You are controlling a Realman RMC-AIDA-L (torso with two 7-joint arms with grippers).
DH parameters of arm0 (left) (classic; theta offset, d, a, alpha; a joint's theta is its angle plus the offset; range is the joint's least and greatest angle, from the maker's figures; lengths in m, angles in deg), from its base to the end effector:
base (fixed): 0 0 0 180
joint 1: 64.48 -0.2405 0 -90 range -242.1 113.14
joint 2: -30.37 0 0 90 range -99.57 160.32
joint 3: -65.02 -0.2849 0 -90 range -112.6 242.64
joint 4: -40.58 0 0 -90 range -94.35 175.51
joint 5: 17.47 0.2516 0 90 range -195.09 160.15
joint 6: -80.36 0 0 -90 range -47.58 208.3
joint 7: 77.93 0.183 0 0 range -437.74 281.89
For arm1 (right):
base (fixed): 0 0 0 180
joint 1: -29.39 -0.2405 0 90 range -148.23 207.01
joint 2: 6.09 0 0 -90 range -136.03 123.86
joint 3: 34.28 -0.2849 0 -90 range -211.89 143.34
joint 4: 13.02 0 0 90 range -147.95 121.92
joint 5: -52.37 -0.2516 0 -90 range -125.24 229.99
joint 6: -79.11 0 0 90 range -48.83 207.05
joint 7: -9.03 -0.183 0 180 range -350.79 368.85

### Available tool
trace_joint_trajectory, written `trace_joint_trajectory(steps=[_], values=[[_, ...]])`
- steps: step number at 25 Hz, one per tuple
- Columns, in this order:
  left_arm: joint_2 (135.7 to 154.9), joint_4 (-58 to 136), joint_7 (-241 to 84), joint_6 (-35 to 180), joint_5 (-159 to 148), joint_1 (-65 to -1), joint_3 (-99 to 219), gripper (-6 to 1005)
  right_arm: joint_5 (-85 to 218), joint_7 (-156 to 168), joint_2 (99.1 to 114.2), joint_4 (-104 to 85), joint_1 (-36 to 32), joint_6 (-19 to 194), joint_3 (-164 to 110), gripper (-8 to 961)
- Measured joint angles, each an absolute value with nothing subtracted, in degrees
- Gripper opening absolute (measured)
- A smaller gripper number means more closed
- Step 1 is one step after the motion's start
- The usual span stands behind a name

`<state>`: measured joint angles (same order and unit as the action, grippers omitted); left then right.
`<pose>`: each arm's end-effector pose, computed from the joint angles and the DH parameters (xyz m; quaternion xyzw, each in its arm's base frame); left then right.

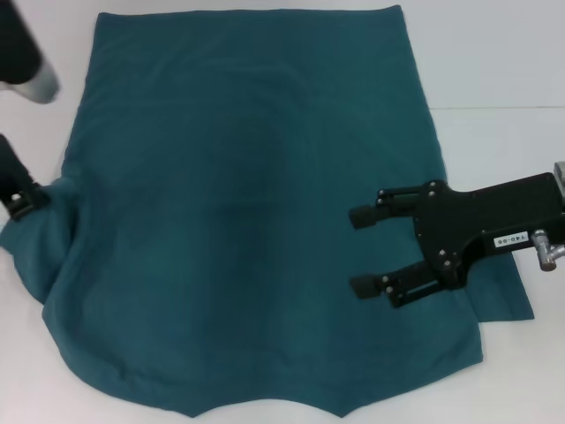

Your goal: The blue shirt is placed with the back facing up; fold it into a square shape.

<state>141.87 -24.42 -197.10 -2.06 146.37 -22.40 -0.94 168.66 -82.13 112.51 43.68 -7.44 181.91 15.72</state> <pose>-0.2716 0.4898 0.0594 -0.9007 -0.1669 0.3021 0.2638 0.1911 0.3989 -0.0155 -0.9821 0.0775 0.1716 0.0103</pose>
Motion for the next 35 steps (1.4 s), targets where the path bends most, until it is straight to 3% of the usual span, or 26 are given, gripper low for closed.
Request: trace_joint_trajectory(steps=[9,15,18,20,21,29,35], values=[[141.62,-15.24,-205.21,2.48,146.44,-16.65,-12.54,38,168.89,-81.10,113.12,43.67,-7.08,181.64,15.91,946],[146.70,-22.44,-202.04,-1.66,146.22,-16.80,-5.48,50,168.92,-80.25,113.22,43.28,-6.92,181.49,15.69,945],[150.00,-27.52,-198.66,-5.52,146.32,-17.45,-2.11,177,168.92,-80.18,113.16,43.26,-6.91,181.49,15.60,945],[150.57,-29.73,-198.81,-5.26,146.41,-18.63,-2.55,261,168.92,-80.00,113.19,43.26,-6.91,181.49,15.63,946],[150.57,-29.73,-198.81,-5.26,146.41,-18.63,-2.55,300,168.92,-79.88,113.21,43.26,-6.91,181.50,15.67,946],[145.29,-33.78,-204.75,-2.57,146.46,-25.36,-2.03,609,168.92,-79.52,113.19,43.41,-6.08,181.50,15.51,945],[143.54,-33.16,-204.91,-4.22,146.42,-27.99,6.36,831,168.85,-79.38,113.18,43.55,-5.94,181.50,15.47,945]])
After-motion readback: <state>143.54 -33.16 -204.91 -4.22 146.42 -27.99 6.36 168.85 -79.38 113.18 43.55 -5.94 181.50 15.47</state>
